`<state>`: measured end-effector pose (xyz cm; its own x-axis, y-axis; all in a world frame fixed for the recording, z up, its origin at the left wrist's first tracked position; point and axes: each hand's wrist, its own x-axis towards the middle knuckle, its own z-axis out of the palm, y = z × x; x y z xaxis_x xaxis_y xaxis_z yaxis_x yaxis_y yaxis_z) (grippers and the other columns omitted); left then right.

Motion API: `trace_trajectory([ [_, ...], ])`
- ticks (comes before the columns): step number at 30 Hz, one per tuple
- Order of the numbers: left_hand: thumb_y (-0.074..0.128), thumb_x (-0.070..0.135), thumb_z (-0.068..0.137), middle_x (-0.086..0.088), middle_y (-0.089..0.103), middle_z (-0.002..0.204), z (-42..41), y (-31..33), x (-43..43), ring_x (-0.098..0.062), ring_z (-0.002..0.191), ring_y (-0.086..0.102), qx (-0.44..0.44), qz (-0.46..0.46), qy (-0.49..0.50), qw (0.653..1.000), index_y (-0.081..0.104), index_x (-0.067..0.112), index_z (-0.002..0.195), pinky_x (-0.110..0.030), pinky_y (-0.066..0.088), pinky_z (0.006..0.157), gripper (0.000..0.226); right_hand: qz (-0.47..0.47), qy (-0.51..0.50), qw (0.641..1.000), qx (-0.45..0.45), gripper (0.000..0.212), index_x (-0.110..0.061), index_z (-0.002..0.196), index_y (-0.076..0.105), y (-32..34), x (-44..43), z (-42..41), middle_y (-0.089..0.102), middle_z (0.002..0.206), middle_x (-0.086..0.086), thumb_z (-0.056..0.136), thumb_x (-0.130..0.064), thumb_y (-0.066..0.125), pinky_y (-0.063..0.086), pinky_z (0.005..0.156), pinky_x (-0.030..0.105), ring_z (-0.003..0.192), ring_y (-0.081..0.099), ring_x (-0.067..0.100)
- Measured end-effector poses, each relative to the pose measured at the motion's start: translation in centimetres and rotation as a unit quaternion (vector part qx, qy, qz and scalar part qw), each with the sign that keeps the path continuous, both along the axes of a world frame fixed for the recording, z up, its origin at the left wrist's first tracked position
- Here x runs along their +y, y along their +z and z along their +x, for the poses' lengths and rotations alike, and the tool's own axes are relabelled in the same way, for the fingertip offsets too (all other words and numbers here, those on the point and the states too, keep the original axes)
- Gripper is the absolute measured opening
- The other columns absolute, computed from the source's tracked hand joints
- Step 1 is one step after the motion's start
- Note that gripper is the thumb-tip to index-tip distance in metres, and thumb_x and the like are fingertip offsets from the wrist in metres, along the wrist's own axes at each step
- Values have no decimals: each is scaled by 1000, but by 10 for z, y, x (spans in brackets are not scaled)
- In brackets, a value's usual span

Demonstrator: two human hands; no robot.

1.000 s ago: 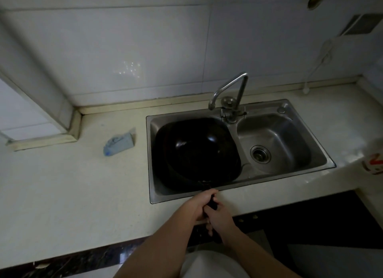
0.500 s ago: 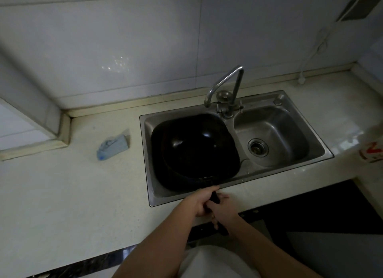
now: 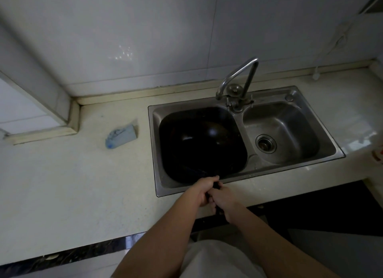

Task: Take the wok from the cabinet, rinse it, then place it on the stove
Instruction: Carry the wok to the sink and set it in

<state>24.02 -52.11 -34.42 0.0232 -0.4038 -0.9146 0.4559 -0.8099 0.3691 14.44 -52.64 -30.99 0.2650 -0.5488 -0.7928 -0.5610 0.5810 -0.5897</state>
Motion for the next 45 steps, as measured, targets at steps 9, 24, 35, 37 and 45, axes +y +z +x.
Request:
trace_trajectory([
  [9, 54, 37, 100, 1, 64, 72, 20, 1, -1, -13, 60, 55, 16, 21, 22, 999, 63, 17, 72, -25, 39, 52, 36, 31, -43, 999, 9, 10, -14, 100, 56, -5, -3, 23, 54, 45, 5, 96, -22, 57, 37, 37, 22, 35, 47, 16],
  [24, 52, 41, 101, -6, 66, 91, 46, -8, -14, -18, 69, 56, 46, 33, -75, 996, 67, 16, 97, -28, 42, 54, 30, 40, -70, 996, 35, 24, -5, 73, 56, -13, -6, 43, 48, 45, 7, 96, -14, 56, 38, 41, 30, 37, 44, 20],
  [35, 44, 53, 102, -19, 75, 98, 48, 5, -25, -34, 87, 75, -174, -13, -357, 918, 58, 4, 116, -43, 61, 79, 52, 36, -25, 998, 44, 36, -6, 67, 54, -6, -12, 19, 47, 47, 5, 95, -26, 65, 38, 42, 26, 37, 42, 17],
  [37, 43, 52, 103, -20, 75, 100, 46, 3, -30, -34, 85, 74, -201, -15, -389, 899, 58, 2, 113, -39, 60, 71, 53, 43, -22, 998, 41, 36, -6, 68, 53, -3, -15, 16, 47, 49, 5, 95, -28, 64, 38, 43, 26, 38, 42, 16],
  [45, 42, 59, 100, -19, 72, 107, 50, -1, -33, -32, 89, 72, -229, -8, -411, 882, 60, 3, 120, -41, 59, 79, 62, 58, -11, 998, 21, 34, -5, 74, 57, 0, -16, 12, 51, 56, 8, 97, -29, 62, 43, 46, 29, 42, 47, 18],
])
